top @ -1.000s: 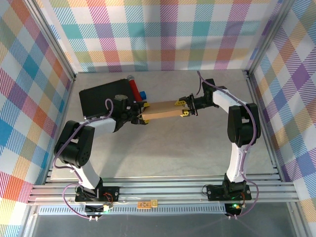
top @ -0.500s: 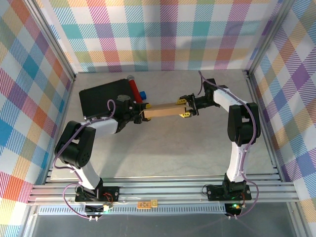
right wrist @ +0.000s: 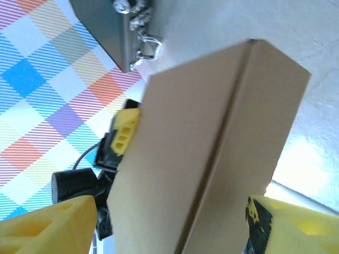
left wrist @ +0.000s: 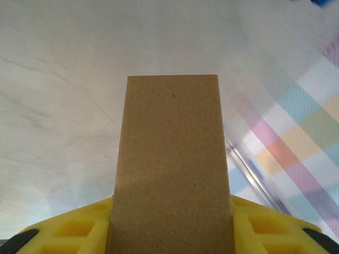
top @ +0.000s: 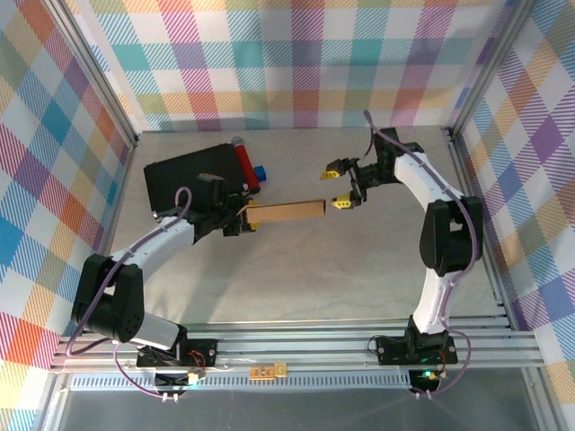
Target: Fold the paper box
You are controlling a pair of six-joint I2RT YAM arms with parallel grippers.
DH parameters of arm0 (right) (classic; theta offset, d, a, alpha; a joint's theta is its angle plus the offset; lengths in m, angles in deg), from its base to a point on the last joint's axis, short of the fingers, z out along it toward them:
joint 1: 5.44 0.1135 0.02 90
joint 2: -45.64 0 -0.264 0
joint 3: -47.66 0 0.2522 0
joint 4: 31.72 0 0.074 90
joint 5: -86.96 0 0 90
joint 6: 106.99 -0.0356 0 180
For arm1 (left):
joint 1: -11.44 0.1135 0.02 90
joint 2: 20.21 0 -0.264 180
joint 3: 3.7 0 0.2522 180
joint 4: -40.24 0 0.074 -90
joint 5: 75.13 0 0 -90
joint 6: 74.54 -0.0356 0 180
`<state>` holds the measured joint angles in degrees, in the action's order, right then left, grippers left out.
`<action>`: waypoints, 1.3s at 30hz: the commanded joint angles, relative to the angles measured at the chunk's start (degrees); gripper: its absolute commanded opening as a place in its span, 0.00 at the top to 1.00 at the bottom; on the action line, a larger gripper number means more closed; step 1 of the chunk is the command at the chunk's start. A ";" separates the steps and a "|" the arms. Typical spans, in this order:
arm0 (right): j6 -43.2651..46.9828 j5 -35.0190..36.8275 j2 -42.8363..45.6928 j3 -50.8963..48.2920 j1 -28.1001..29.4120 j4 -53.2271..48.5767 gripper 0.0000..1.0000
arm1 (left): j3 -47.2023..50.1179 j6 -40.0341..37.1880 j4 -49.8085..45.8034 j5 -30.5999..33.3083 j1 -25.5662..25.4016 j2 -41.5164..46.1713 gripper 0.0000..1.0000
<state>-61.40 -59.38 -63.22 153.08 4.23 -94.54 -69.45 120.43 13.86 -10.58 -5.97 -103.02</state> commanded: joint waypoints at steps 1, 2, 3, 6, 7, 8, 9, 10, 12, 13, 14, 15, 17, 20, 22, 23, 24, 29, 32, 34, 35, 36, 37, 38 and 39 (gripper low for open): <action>2.79 2.04 5.30 -0.25 -0.71 1.50 0.25 | -2.58 -5.28 -16.77 -1.05 2.12 0.98 0.94; 3.72 2.95 6.16 -0.09 -0.71 1.51 0.25 | -2.69 -5.59 -17.48 -1.33 2.57 0.93 0.94; 4.73 4.10 6.93 -0.17 -0.71 1.51 0.25 | -2.70 -5.71 -18.59 -1.37 2.93 0.98 0.92; 10.87 7.62 10.47 -2.61 -0.41 3.56 0.38 | -2.86 -6.43 -21.53 -1.75 4.25 0.26 0.91; 14.18 9.98 12.39 -4.18 0.16 4.32 0.42 | -2.99 -6.51 -22.68 -2.01 4.74 -0.31 0.90; 17.47 13.13 15.19 -6.38 1.06 5.83 0.48 | -3.18 -6.69 -23.59 -2.31 5.24 -0.87 0.90; 20.90 15.93 17.61 -8.75 2.25 7.60 0.52 | -3.37 -6.93 -23.97 -2.56 5.65 -1.48 0.90; 25.37 19.01 20.47 -11.75 4.11 10.12 0.58 | -3.72 -7.28 -24.61 -2.72 6.12 -2.26 0.90; 31.70 24.58 25.02 -17.64 7.72 15.27 0.63 | -4.63 -8.17 -26.19 -2.76 7.09 -3.87 0.90; 34.92 26.87 27.30 -20.53 9.59 17.92 0.65 | -4.98 -8.70 -26.69 -2.90 7.64 -4.71 0.90; 38.22 29.10 29.08 -22.89 11.64 20.32 0.66 | -5.44 -9.38 -27.24 -2.94 8.19 -5.50 0.89; 41.58 30.69 30.27 -24.80 13.37 21.99 0.66 | -5.80 -9.84 -27.89 -2.94 8.63 -6.13 0.89; 48.22 34.51 31.66 -26.74 17.53 23.28 0.64 | -6.90 -11.27 -28.74 -3.24 9.37 -7.54 0.90; 54.04 37.07 29.23 -24.29 20.48 19.50 0.62 | -7.69 -11.80 -29.40 -3.07 9.84 -8.59 0.90; 55.17 39.85 26.73 -21.92 21.46 16.46 0.62 | -7.65 -11.80 -29.06 -2.94 10.00 -8.85 0.89; 55.82 41.42 25.74 -21.09 21.88 15.40 0.62 | -7.70 -11.79 -28.97 -2.89 10.01 -9.07 0.90; 56.34 42.79 25.10 -20.55 22.34 14.95 0.63 | -7.78 -11.80 -28.87 -2.92 10.03 -9.27 0.90; 58.64 47.52 22.24 -16.80 23.76 12.97 0.65 | -8.33 -11.80 -28.82 -2.85 9.97 -10.08 0.90; 59.60 47.54 20.95 -15.51 24.33 11.76 0.68 | -8.32 -11.80 -28.69 -2.76 10.03 -10.26 0.90; 59.28 46.99 20.29 -14.85 24.85 11.03 0.69 | -8.31 -11.80 -28.69 -2.76 10.06 -10.36 0.90; 59.02 46.64 19.90 -14.52 25.19 10.55 0.70 | -8.34 -11.80 -28.69 -2.76 10.07 -10.37 0.90; 58.67 46.49 19.51 -14.17 25.51 10.09 0.70 | -8.32 -11.80 -28.60 -2.76 10.09 -10.45 0.90; 58.56 46.47 19.09 -13.98 25.80 9.75 0.71 | -8.31 -11.80 -28.60 -2.69 10.10 -10.45 0.90; 58.30 46.84 18.72 -13.96 26.05 9.40 0.71 | -8.31 -11.80 -28.55 -2.67 10.08 -10.53 0.90; 58.08 47.01 18.47 -14.11 26.18 9.34 0.71 | -8.24 -11.80 -28.43 -2.68 10.11 -10.53 0.90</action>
<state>-4.04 -12.63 -43.50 137.61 29.65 -82.71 -77.34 109.22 -11.32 -16.68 3.36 -112.11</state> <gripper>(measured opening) 0.289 0.431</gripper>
